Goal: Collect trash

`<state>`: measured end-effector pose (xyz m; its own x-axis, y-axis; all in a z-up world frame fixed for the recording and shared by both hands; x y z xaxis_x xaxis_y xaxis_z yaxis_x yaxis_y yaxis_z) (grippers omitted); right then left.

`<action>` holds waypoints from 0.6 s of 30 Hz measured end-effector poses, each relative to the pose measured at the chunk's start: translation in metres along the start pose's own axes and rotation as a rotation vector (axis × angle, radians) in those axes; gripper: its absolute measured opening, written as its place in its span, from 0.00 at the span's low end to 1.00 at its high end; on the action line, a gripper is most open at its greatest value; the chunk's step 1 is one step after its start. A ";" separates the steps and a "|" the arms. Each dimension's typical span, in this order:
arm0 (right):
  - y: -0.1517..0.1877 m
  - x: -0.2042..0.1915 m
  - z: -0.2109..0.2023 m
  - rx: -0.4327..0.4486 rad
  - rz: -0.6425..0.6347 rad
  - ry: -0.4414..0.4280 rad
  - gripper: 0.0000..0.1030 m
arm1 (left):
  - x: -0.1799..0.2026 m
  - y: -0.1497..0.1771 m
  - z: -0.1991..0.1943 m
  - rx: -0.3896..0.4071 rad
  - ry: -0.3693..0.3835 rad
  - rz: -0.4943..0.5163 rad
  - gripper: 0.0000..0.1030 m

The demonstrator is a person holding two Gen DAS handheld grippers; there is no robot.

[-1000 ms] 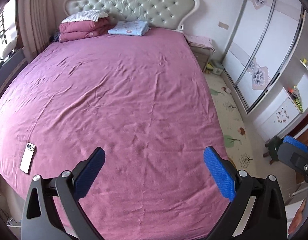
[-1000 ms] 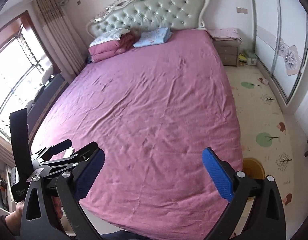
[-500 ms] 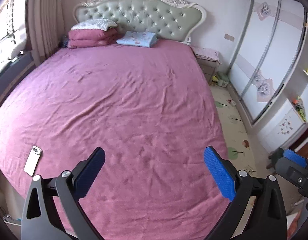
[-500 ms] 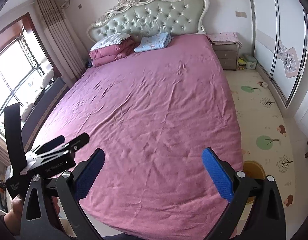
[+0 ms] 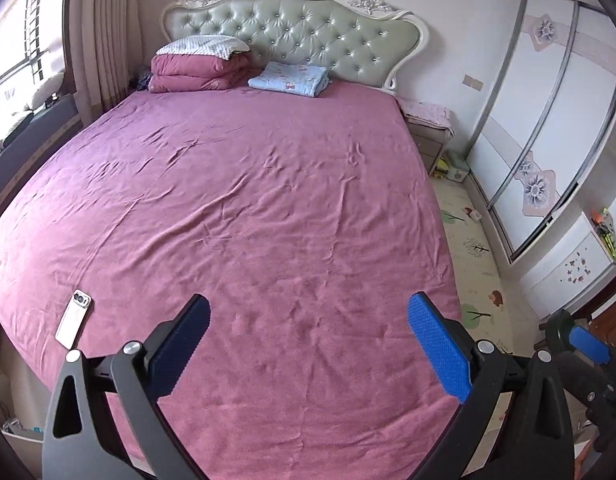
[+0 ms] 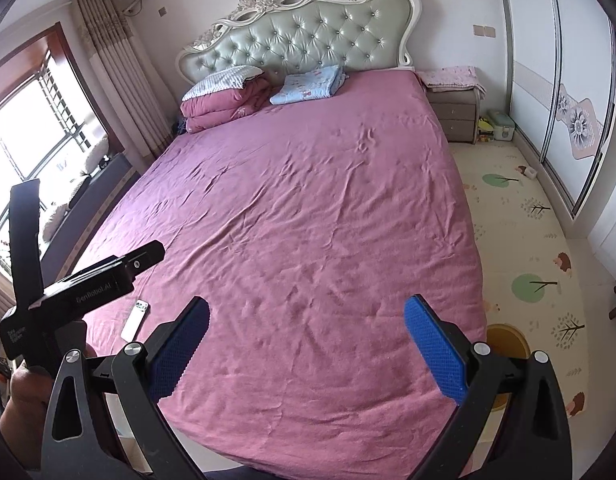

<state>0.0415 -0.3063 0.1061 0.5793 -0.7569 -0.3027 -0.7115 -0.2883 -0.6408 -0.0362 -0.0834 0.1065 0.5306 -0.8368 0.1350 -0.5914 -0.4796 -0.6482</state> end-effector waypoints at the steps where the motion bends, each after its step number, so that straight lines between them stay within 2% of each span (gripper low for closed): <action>1: 0.000 0.000 0.000 -0.001 0.000 -0.001 0.92 | -0.001 0.000 0.000 0.001 -0.007 -0.002 0.96; 3: 0.000 0.000 0.000 0.000 -0.001 0.000 0.92 | -0.002 -0.002 -0.001 0.013 -0.029 -0.006 0.96; 10: 0.000 -0.001 0.003 -0.007 0.004 -0.002 0.92 | -0.002 -0.008 -0.008 0.046 -0.032 -0.004 0.96; 18: 0.000 0.000 0.003 -0.008 0.005 -0.004 0.92 | -0.001 -0.010 -0.006 0.040 -0.028 0.003 0.96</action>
<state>0.0427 -0.3045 0.1041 0.5777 -0.7557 -0.3085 -0.7171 -0.2893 -0.6341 -0.0346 -0.0795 0.1176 0.5462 -0.8301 0.1121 -0.5684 -0.4656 -0.6784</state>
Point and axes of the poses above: each gripper's, at about its wrist camera, not at the fingertips, and z roughly the way its jaws point, x to its right, y to its underside, the point moved 3 cm from there along z, roughly the way its jaws point, and after that the axes turned 1 degree about -z, right-handed, at the moved point
